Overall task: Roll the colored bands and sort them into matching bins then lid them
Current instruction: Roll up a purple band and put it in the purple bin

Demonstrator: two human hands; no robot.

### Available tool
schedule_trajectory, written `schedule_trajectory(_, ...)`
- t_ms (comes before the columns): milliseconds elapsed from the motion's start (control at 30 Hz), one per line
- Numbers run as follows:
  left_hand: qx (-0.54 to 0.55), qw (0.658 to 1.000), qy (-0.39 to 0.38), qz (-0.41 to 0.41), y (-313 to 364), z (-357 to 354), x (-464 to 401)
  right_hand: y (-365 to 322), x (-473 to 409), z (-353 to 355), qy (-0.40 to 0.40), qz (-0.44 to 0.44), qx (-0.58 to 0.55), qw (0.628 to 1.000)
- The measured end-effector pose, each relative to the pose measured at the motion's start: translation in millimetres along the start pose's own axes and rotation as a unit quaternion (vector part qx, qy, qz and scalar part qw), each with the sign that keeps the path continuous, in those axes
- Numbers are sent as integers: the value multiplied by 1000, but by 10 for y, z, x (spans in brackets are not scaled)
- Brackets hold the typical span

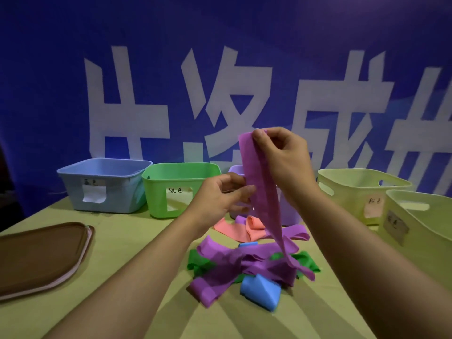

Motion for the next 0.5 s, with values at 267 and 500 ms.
schedule_trajectory(267,-6,998,-24,-54,389,3,252,-430,-60,42,22,48,-37,998)
schedule_trajectory(500,24,994,-103,3,409,174,452,-412,103,-6,13,39,-57,998)
Point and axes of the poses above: each hand's wrist, its own x-axis away from the middle knuckle, its own z-axis out of the back of the hand, y = z × x, the point moved 1 cm from there along -x, towards the middle knuckle, and after that the axes turned 11 degrees about z, right-handed, at the moved point
